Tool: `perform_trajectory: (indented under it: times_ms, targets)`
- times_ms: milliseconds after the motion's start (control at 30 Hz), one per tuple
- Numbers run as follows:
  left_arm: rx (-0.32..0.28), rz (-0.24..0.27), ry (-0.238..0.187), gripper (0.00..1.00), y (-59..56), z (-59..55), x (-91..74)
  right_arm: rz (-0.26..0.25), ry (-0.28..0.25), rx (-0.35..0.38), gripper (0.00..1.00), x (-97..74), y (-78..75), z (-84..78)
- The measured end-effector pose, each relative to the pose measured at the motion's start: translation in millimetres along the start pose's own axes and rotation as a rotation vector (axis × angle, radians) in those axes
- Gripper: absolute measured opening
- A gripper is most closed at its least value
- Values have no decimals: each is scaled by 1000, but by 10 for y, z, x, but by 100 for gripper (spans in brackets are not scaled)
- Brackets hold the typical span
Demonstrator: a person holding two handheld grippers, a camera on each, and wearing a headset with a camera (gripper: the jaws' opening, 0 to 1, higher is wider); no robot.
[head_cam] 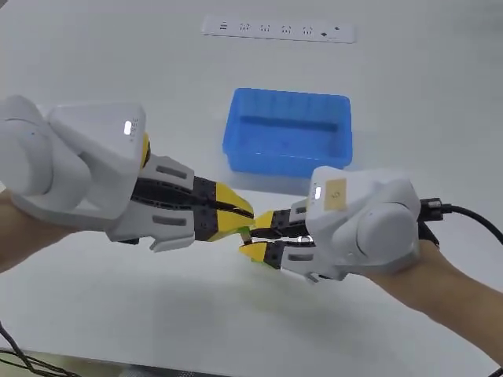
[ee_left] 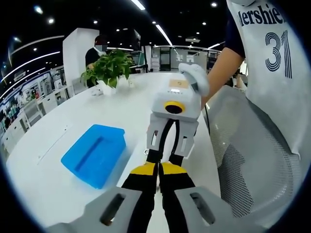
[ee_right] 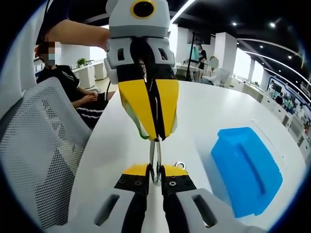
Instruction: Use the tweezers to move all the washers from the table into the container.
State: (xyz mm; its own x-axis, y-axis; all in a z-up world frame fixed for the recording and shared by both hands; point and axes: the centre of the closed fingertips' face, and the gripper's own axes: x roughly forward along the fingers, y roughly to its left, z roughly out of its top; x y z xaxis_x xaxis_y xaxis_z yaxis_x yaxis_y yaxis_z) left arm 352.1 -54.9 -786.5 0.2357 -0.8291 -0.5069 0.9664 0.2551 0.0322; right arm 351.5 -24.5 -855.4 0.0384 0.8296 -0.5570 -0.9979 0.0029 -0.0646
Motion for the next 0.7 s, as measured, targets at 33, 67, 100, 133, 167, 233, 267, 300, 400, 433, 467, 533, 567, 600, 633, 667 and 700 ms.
perform_trajectory:
  times_ms: [33,67,100,133,167,233,267,300,400,433,467,533,567,600,633,667,700]
  targets:
    - [5,-3,7,5,-1,9,-12,0,2,-2,10,-5,2,5]
    - [7,-6,11,5,-2,18,-20,-1,1,-7,10,-14,3,19]
    - [13,-8,15,5,-1,25,-29,-2,0,-7,10,-20,2,28]
    - [18,-10,22,5,3,35,-41,-4,-1,-7,10,-25,-2,38]
    - [18,-11,24,5,5,37,-44,-6,-1,-9,10,-30,-8,48]
    - [30,-16,38,5,8,52,-64,-8,-4,-7,10,-35,-11,68]
    - [40,-19,44,5,6,64,-72,-10,-5,-9,10,-38,-13,77]
    - [45,-22,46,5,5,77,-78,-13,-8,-10,10,-45,-16,97]
    - [56,-27,51,5,8,110,-98,-20,-16,-13,10,-65,-26,143]
    - [57,-30,51,5,11,125,-109,-21,-18,-14,10,-72,-30,154]
    - [59,-31,52,5,12,134,-116,-24,-22,-14,10,-82,-37,170]
    - [67,-34,58,5,20,157,-132,-28,-27,-14,10,-103,-47,194]
    - [72,-38,61,5,25,175,-142,-29,-30,-15,10,-112,-50,205]
    - [76,-38,63,5,31,190,-148,-33,-35,-13,10,-128,-60,226]
    - [79,-42,63,5,38,213,-159,-37,-39,-13,10,-141,-68,240]
    - [80,-45,64,5,40,227,-164,-39,-42,-13,10,-159,-75,257]
    - [87,-46,66,5,48,241,-170,-40,-43,-13,10,-166,-79,264]
